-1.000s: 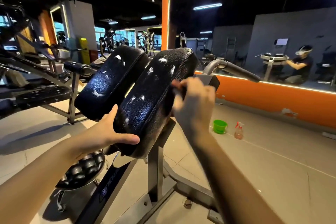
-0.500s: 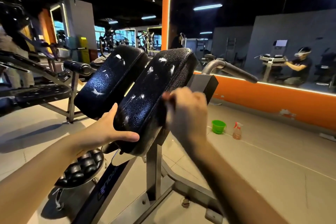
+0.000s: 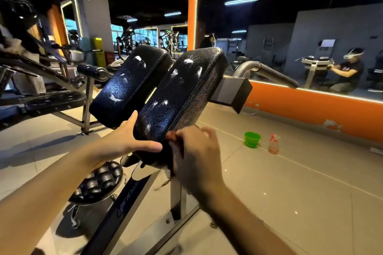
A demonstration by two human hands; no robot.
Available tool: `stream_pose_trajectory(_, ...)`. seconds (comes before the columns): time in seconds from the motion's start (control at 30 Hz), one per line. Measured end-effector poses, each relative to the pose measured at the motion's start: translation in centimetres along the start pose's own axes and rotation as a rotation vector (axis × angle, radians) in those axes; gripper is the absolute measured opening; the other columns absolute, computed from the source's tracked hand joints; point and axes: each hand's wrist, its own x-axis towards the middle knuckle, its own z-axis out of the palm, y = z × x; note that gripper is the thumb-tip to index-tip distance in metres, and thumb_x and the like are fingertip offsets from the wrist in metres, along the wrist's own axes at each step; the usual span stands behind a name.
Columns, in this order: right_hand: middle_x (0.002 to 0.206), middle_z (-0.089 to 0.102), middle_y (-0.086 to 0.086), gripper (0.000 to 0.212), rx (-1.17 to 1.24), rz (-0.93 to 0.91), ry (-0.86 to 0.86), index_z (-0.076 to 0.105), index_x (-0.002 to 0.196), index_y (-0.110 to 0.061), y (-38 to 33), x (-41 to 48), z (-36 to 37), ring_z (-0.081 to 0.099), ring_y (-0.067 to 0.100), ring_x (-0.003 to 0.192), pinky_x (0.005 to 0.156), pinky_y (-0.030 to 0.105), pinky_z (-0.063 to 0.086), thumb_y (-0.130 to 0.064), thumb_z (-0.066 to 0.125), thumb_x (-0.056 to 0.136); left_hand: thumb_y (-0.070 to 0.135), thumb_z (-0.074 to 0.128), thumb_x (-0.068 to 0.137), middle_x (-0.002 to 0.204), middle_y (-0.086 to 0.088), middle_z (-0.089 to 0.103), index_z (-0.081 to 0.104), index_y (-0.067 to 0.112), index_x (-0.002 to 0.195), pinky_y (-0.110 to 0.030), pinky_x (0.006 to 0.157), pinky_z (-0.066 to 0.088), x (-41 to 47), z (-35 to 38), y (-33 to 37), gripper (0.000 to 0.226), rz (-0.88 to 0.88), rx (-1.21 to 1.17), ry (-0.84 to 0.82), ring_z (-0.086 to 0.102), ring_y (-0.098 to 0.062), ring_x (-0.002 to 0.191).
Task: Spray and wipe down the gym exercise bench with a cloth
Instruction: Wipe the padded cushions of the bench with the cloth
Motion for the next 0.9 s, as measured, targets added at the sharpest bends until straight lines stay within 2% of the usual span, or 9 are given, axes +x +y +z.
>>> stream_pose_trajectory(0.1,0.083,0.062,0.008,0.014,-0.229,0.057,0.169,0.062,0.085,-0.013,5.0,6.8,-1.1,0.055,0.030,0.076,0.078,0.041,0.035,-0.025,0.067,0.089,0.083,0.087,0.023,0.172,0.000,0.005,-0.011,0.034,0.162,-0.048,0.127,0.014,0.2,-0.1,-0.1,0.177,0.001,-0.046,-0.017,0.010,-0.019,0.157)
stream_pose_trajectory(0.2,0.089,0.063,0.007,0.020,-0.399,0.154,0.202,0.062,0.089,-0.016,7.7,10.1,-2.1,0.054,0.030,0.086,0.078,0.040,0.030,-0.035,0.058,0.088,0.080,0.089,0.027,0.171,0.002,0.007,-0.010,0.034,0.162,-0.048,0.127,0.016,0.2,0.1,-0.2,0.174,0.007,-0.075,-0.018,0.014,-0.019,0.156)
stream_pose_trajectory(0.3,0.084,0.060,0.006,0.013,-0.269,0.195,0.188,0.060,0.086,-0.016,4.2,5.6,-0.9,0.050,0.028,0.080,0.080,0.041,0.032,-0.027,0.065,0.089,0.082,0.088,0.024,0.171,0.001,0.008,-0.011,0.034,0.162,-0.047,0.127,0.017,0.1,0.0,-0.1,0.176,0.006,-0.064,-0.021,0.015,-0.020,0.156)
stream_pose_trajectory(0.4,0.080,0.060,0.002,0.013,-0.102,0.076,0.041,0.063,0.085,-0.016,-0.4,-1.7,0.3,0.048,0.021,0.076,0.082,0.038,0.036,-0.024,0.070,0.093,0.087,0.084,0.018,0.172,0.001,0.006,-0.010,0.035,0.163,-0.045,0.126,0.017,0.0,0.2,-0.2,0.180,0.022,-0.049,-0.007,0.012,-0.019,0.156)
stream_pose_trajectory(0.5,0.079,0.061,0.004,0.015,-0.147,0.010,0.061,0.063,0.084,-0.015,2.0,1.1,-0.2,0.051,0.025,0.074,0.079,0.039,0.032,-0.027,0.067,0.092,0.086,0.084,0.018,0.172,0.001,0.006,-0.009,0.035,0.163,-0.046,0.126,0.017,0.0,0.1,-0.2,0.180,0.020,-0.056,-0.006,0.012,-0.019,0.156)
stream_pose_trajectory(0.67,0.082,0.063,0.009,0.020,-0.264,0.208,0.197,0.062,0.086,-0.013,7.3,10.3,-1.3,0.055,0.030,0.071,0.077,0.041,0.036,-0.031,0.057,0.093,0.085,0.085,0.018,0.171,0.001,0.007,-0.008,0.034,0.163,-0.047,0.127,0.016,0.0,0.1,-0.2,0.180,0.023,-0.061,-0.008,0.013,-0.020,0.156)
stream_pose_trajectory(0.77,0.078,0.059,0.008,0.015,-0.144,0.211,0.196,0.061,0.083,-0.012,3.4,5.7,-0.4,0.046,0.026,0.065,0.072,0.038,0.030,-0.020,0.071,0.089,0.085,0.086,0.018,0.171,0.001,0.007,-0.008,0.035,0.163,-0.047,0.127,0.016,0.1,0.0,-0.2,0.180,0.016,-0.071,-0.007,0.012,-0.019,0.156)
stream_pose_trajectory(0.83,0.078,0.060,0.006,0.013,-0.083,0.091,0.100,0.062,0.085,-0.013,1.0,1.2,-0.1,0.045,0.024,0.065,0.071,0.037,0.031,-0.020,0.071,0.091,0.085,0.086,0.019,0.171,0.001,0.006,-0.008,0.036,0.163,-0.048,0.127,0.015,0.1,0.1,-0.3,0.178,0.019,-0.067,-0.008,0.011,-0.019,0.156)
stream_pose_trajectory(0.9,0.078,0.061,0.006,0.012,-0.108,0.009,0.053,0.063,0.085,-0.013,2.3,1.5,-0.2,0.048,0.026,0.065,0.071,0.039,0.032,-0.022,0.069,0.090,0.084,0.087,0.021,0.171,0.002,0.006,-0.008,0.037,0.162,-0.048,0.127,0.016,0.0,0.0,-0.3,0.177,0.019,-0.072,-0.014,0.011,-0.019,0.156)
